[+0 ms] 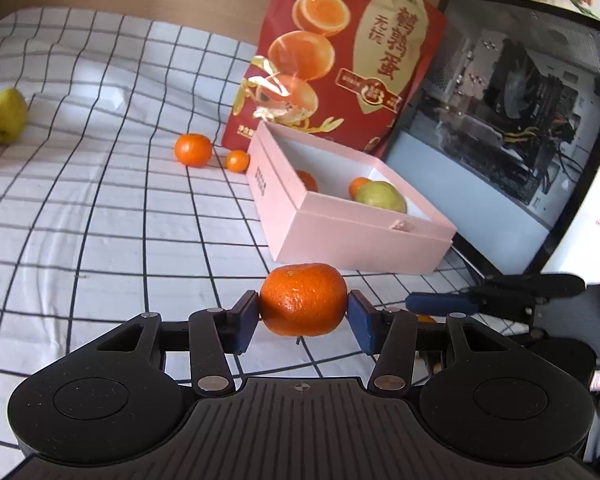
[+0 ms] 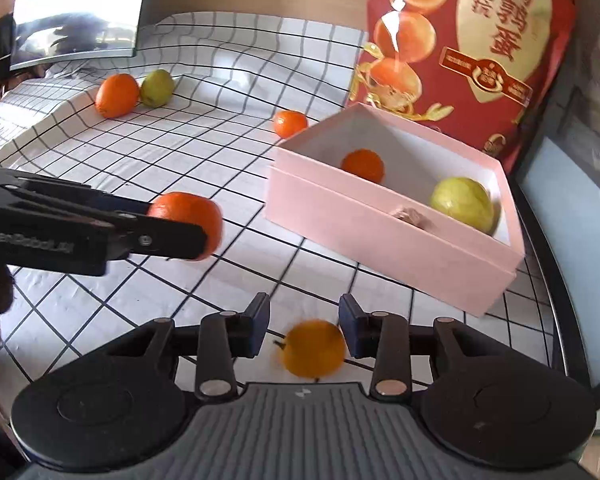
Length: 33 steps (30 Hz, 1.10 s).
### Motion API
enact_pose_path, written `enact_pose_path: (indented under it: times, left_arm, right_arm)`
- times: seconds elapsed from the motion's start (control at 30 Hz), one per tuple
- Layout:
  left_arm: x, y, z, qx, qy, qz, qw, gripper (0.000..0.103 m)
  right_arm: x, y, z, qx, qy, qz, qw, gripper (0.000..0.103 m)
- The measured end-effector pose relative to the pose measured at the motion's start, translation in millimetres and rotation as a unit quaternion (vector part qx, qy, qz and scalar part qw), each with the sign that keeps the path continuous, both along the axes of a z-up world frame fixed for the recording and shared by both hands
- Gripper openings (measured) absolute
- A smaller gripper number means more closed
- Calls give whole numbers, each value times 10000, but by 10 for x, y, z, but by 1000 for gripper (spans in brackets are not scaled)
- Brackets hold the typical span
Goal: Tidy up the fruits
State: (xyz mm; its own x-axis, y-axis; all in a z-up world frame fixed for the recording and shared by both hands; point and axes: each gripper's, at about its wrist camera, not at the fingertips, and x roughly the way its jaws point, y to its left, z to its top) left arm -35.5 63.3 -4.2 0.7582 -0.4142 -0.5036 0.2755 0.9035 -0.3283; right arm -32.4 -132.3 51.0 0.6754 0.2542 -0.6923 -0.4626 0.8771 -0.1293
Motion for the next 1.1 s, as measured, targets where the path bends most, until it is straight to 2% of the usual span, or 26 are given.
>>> enact_pose_path:
  times: [0.13, 0.17, 0.37, 0.57, 0.63, 0.67, 0.87, 1.1]
  left_arm:
    - [37, 78, -65, -227, 221, 92, 9995, 54]
    - [32, 86, -59, -235, 196, 120, 9995, 54]
    - [-13, 46, -48, -123, 144, 198, 9996, 54]
    - [-62, -7, -44, 9, 57, 323, 9995, 54]
    - [-73, -26, -39, 105, 18, 347, 9993, 54]
    - [-80, -43, -36, 154, -2, 359, 9992, 54]
    - [-111, -108, -31, 345, -66, 433, 9984, 54]
    - [-104, -110, -34, 364, -64, 420, 9984, 54]
  right_arm:
    - [-41, 16, -58, -17, -50, 60, 10000, 64]
    - [-56, 4, -76, -9, -69, 52, 10000, 67]
    - [-79, -144, -154, 312, 23, -103, 9995, 76]
    - [-9, -309, -178, 787, 408, -201, 9959, 82]
    - [-11, -316, -183, 716, 399, -147, 9965, 84]
    - [-21, -315, -188, 654, 378, -132, 9971, 89]
    - [8, -365, -208, 620, 577, 7, 9964, 103]
    - [-38, -364, -205, 614, 569, -14, 9965, 103]
